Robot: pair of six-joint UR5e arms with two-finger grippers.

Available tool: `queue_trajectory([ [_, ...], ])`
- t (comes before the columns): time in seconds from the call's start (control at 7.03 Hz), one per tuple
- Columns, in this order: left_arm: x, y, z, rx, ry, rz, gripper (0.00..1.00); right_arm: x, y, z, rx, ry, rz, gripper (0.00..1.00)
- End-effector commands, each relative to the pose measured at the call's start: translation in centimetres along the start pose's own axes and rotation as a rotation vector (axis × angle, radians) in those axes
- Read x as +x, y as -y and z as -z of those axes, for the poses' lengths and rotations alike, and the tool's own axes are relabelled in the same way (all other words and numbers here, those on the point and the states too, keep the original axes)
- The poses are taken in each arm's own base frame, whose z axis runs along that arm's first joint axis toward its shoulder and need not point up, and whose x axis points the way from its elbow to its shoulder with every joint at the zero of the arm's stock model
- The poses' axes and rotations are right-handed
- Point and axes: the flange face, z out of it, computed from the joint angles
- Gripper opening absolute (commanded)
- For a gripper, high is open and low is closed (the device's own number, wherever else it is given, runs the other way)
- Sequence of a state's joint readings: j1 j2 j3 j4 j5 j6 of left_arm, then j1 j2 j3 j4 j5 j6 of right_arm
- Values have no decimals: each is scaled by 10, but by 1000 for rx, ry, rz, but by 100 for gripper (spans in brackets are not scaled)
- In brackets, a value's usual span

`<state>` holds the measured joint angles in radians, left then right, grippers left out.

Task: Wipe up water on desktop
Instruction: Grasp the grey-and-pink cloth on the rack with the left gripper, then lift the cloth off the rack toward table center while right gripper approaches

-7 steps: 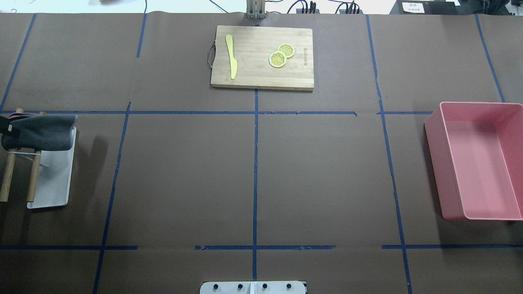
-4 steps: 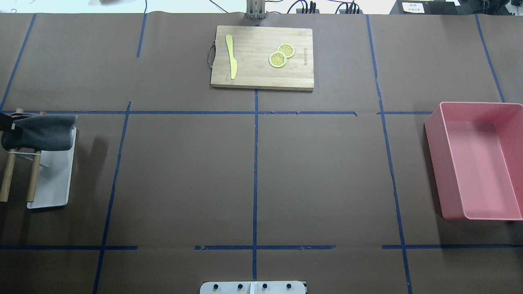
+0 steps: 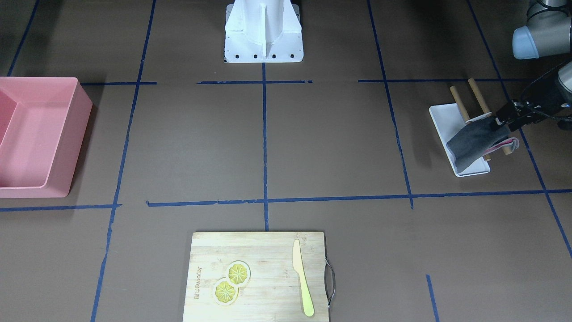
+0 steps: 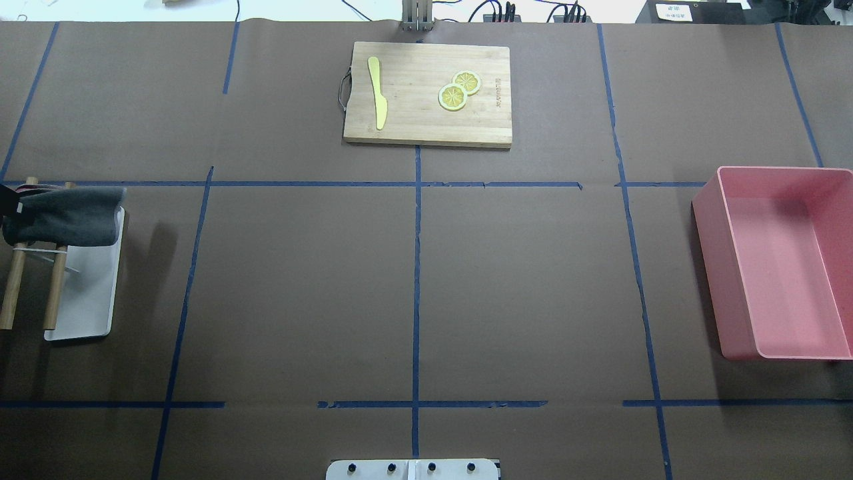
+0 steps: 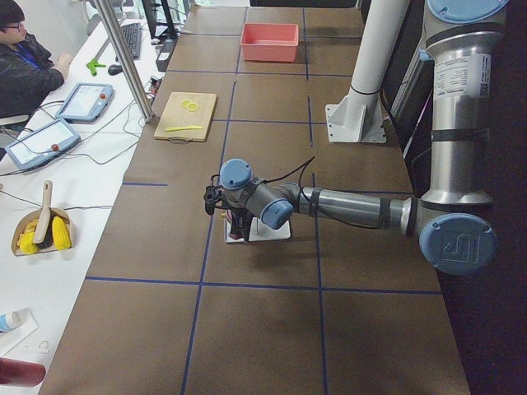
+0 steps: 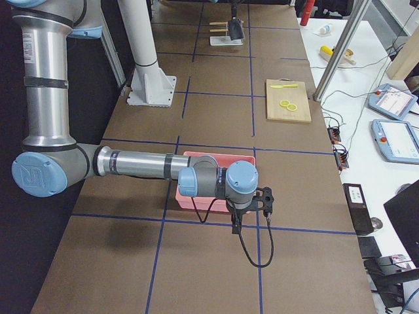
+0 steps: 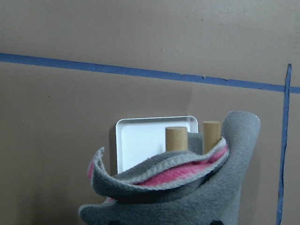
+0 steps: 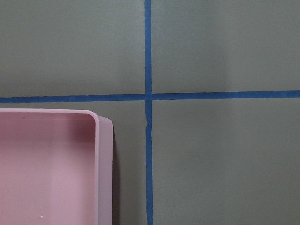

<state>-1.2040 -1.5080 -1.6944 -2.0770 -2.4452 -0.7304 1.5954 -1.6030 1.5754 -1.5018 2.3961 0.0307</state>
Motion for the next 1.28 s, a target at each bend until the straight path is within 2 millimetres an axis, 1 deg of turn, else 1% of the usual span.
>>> queue_trajectory([
  [0.0,1,0,1,1,-1,1,42,0,0,0,0,0,0,100],
  [0.14,3,0,2,3,-3,-1,33,0,0,0,0,0,0,100],
  [0.43,4,0,5,7,-7,-2,26,0,0,0,0,0,0,100],
  [0.57,4,0,7,7,-11,-2,20,-1,1,0,1,0,1,100],
  [0.71,7,-1,9,9,-15,-9,18,-1,1,1,2,0,2,100],
  [1.0,15,-5,18,18,-23,-19,7,-1,2,1,2,0,2,100],
  [1.14,11,0,37,55,-28,-4,5,-4,3,3,7,2,6,100],
])
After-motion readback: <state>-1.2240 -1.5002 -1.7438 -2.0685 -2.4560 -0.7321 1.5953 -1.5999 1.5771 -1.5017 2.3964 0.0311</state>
